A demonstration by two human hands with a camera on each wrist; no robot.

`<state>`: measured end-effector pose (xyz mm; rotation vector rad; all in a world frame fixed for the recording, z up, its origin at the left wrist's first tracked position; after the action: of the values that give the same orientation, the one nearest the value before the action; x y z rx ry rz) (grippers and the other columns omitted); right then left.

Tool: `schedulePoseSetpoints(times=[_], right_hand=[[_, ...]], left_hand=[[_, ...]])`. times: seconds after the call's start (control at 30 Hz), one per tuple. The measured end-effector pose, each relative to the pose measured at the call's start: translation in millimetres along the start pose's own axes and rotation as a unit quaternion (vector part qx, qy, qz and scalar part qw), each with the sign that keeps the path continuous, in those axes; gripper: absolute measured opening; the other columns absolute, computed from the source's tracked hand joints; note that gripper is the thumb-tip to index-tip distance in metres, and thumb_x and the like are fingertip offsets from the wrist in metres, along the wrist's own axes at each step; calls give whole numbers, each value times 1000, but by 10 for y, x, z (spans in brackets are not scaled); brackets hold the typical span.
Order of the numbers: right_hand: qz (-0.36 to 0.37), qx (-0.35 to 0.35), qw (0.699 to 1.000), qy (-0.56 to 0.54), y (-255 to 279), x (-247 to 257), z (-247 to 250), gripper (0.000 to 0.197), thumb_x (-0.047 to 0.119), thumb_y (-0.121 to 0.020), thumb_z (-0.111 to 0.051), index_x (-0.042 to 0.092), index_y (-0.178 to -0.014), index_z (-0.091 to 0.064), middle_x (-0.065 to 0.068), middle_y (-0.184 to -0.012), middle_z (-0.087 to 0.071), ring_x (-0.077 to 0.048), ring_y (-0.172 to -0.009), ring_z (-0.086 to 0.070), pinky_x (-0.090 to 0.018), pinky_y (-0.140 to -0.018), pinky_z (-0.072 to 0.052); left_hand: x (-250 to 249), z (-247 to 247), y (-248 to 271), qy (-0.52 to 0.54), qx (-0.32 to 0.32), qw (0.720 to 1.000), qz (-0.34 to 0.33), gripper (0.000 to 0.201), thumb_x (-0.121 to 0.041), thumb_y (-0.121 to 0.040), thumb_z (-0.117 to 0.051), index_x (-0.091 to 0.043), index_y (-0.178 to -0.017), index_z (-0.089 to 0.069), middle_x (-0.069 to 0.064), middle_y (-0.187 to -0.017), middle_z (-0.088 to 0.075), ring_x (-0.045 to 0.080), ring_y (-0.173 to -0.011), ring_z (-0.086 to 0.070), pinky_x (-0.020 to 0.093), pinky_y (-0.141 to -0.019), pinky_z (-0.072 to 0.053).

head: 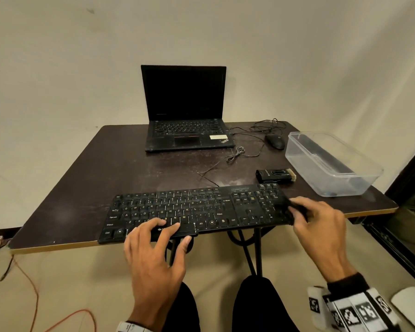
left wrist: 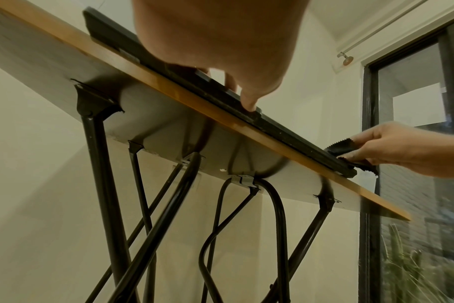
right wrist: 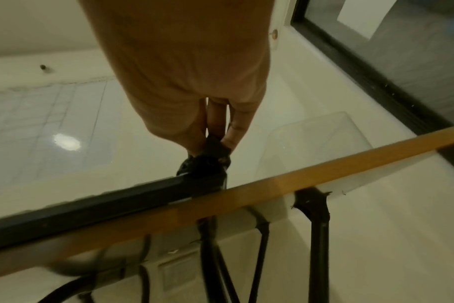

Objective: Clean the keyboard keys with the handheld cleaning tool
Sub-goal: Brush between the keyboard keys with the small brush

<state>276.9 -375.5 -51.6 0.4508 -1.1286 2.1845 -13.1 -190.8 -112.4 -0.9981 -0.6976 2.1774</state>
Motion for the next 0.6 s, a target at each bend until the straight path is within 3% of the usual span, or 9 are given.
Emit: schedulePoseSetpoints(times=[0.07,0.2,0.23,0.33,0.4,0.47,0.53,0.6], right_hand=[[-28,-2,1000,-1,43,3,-8,27,4,-84,-84,21,-105,-84,-5,-81,-75,-22,-71,-69,-36,-71,-57],[36,54,996,-53,321,326,-152,40,-9,-75,-83,23,-99,-84,23,-87,-67,-15,-75,-69,-23,-74,-53],[34,44,997,-60,300,303,-146,41,-10,-75,-83,23,-99,-84,25,-87,-67,-15,-75,-70,-23,-73,-53],[-19,-14,999,-48,168,83,-82,31,-2,-81,-87,22,-101,-84,10,-80,-67,-20,-72,-69,-31,-70,-54],[-28,-7,999,-33,204,121,-112,29,1,-82,-86,22,-100,-83,7,-79,-67,-21,-73,-68,-36,-69,-56],[8,24,999,-47,313,308,-164,38,-4,-78,-86,25,-101,-83,11,-87,-72,-18,-78,-71,-38,-72,-60],[57,48,996,-57,392,399,-183,47,-14,-71,-83,23,-100,-84,27,-96,-70,-15,-83,-72,-36,-76,-62],[39,37,998,-44,304,254,-133,50,-15,-71,-82,26,-100,-83,28,-93,-66,-16,-81,-72,-37,-78,-62]], left_hand=[[-14,1,6,1,-5,1000,-4,40,-51,-90,-62,-21,-113,-78,1,-126,-59,29,-122,-52,57,-111,-36],[-18,10,-14,2,-8,1000,-4,41,-51,-90,-62,-21,-112,-79,1,-126,-59,28,-121,-52,58,-111,-36],[-12,6,-13,2,-5,1000,-2,41,-51,-90,-62,-21,-112,-79,1,-126,-59,29,-122,-52,57,-112,-35],[-5,-2,-3,2,0,1000,1,40,-52,-90,-62,-22,-113,-79,0,-127,-59,31,-123,-53,55,-113,-34],[-6,-4,-1,4,-2,1000,-2,41,-52,-91,-62,-22,-113,-79,0,-126,-59,30,-122,-53,56,-112,-35],[-18,-7,-4,4,-5,1000,-2,41,-52,-90,-62,-22,-113,-79,0,-126,-59,28,-122,-52,57,-112,-35],[-25,6,-16,6,-9,1000,-2,41,-51,-90,-62,-22,-112,-79,1,-125,-60,27,-122,-52,58,-112,-35],[-34,22,-20,10,-13,1000,-6,40,-50,-90,-63,-21,-111,-79,1,-124,-60,25,-122,-51,57,-112,-35]])
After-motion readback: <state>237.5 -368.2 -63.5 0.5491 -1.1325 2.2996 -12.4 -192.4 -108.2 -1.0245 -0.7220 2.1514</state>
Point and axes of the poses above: each hand's wrist, its own y-axis away from the middle knuckle, its own z-axis out of the back of the hand, x = y × z, the point moved 4 cm from there along -y, towards the middle knuckle
